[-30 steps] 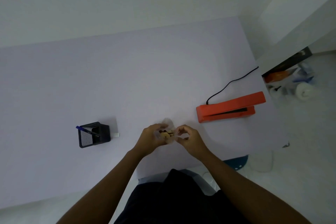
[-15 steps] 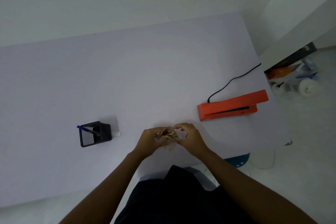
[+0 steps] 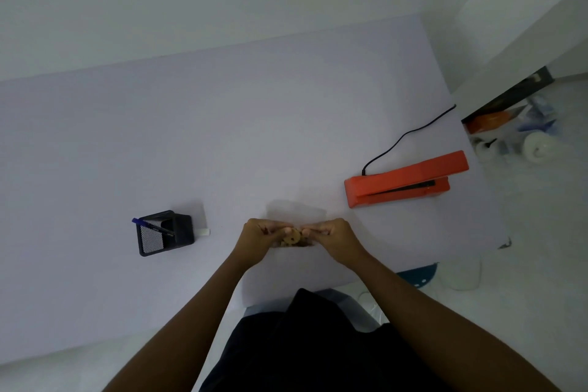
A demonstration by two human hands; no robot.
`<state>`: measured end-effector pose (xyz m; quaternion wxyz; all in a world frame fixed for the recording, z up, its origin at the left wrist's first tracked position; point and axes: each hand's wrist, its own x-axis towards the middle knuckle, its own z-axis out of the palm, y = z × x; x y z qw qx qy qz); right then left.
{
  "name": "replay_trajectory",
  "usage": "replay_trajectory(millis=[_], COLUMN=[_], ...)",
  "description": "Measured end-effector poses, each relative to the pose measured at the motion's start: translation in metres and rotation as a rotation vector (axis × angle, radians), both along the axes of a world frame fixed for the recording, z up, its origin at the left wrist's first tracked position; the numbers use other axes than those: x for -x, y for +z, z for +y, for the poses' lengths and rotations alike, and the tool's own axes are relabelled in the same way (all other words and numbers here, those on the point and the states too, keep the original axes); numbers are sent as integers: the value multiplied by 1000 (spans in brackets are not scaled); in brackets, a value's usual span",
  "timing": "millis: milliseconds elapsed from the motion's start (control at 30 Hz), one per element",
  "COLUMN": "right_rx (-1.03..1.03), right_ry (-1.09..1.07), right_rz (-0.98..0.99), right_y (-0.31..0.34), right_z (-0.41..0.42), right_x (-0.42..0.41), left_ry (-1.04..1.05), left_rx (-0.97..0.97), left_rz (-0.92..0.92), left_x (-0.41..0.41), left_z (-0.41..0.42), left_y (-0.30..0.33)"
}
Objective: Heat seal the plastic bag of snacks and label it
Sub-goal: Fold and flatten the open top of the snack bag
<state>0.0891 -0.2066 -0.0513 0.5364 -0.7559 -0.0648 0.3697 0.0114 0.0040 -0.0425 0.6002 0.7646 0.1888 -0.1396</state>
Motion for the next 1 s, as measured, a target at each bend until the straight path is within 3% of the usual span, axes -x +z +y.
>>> replay_trajectory(millis=[267, 1000], right_rx=[-67, 7], right_ry=[-28, -34], right_rz=[163, 367], right_y=[1, -6], right_z=[3, -1], right_x=[-8, -16], left_ry=[106, 85], left_rx=[179, 123], left_rz=[102, 155], left_x=[0, -2], left_z=[1, 28], left_y=[-1, -21])
